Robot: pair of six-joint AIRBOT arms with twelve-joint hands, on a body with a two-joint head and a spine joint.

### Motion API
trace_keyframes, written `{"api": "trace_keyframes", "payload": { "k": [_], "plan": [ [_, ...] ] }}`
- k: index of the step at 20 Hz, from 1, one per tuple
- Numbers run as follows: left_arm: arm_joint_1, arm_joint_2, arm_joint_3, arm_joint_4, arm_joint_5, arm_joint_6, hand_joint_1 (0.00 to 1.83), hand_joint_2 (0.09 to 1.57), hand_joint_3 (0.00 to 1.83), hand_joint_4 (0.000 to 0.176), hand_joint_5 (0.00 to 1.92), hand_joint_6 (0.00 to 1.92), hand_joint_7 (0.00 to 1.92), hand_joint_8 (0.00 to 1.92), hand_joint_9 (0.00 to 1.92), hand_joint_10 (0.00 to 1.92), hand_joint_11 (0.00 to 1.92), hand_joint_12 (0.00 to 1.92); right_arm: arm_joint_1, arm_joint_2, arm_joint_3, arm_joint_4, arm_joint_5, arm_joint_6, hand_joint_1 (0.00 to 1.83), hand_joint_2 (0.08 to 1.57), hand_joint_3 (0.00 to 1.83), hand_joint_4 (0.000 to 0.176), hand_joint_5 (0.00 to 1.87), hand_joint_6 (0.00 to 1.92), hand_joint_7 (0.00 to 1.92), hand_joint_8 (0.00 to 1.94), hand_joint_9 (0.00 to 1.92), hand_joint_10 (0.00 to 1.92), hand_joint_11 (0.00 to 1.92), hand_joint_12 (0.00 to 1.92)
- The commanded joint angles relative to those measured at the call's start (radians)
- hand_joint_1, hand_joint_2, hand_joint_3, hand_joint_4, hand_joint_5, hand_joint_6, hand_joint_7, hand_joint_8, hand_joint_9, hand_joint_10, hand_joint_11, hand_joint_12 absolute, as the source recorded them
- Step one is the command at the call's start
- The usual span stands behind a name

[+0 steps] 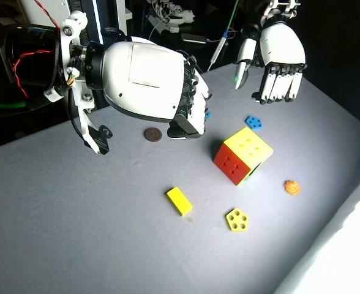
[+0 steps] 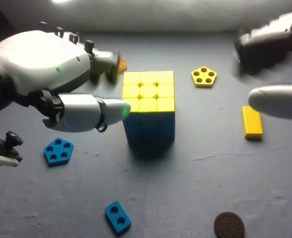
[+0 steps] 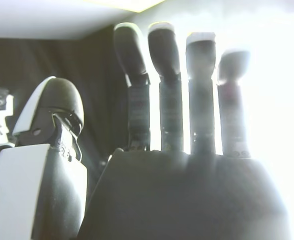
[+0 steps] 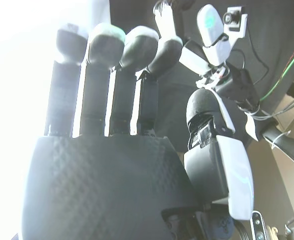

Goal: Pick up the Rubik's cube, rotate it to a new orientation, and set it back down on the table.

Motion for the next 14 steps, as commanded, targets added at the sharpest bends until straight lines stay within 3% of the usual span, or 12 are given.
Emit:
{"api": "trace_keyframes", "payload": {
  "k": [1,8,10,14],
  "plan": [
    [-0.018,0.004,0.004,-0.015,-0.101,0.019,0.00,1.27,0.02,0.000,0.00,0.00,0.02,0.00,0.03,0.01,0.00,0.15,0.007,0.004,-0.003,0.023,0.121,0.006,0.09,1.25,0.03,0.000,0.06,0.00,0.08,0.00,0.06,0.02,0.00,0.08],
    [-0.052,-0.039,0.014,-0.232,-0.096,0.236,0.03,1.27,0.00,0.000,0.00,0.00,0.00,0.00,0.02,0.00,0.00,0.28,0.007,0.004,-0.004,0.021,0.121,0.006,0.06,1.25,0.00,0.000,0.05,0.01,0.08,0.00,0.08,0.01,0.00,0.26],
    [-0.065,-0.073,0.026,-0.344,-0.097,0.347,0.06,1.27,0.00,0.000,0.00,0.00,0.01,0.00,0.03,0.00,0.00,0.26,0.007,0.004,-0.004,0.020,0.121,0.006,0.07,1.26,0.00,0.000,0.04,0.00,0.09,0.00,0.09,0.01,0.00,0.23],
    [-0.071,-0.151,0.063,-0.452,-0.114,0.427,0.21,1.23,0.00,0.000,0.00,0.00,0.00,0.00,0.03,0.00,0.00,0.27,0.007,0.004,-0.006,0.018,0.121,0.006,0.06,1.26,0.00,0.000,0.04,0.00,0.09,0.00,0.09,0.00,0.00,0.22]
  ]
}}
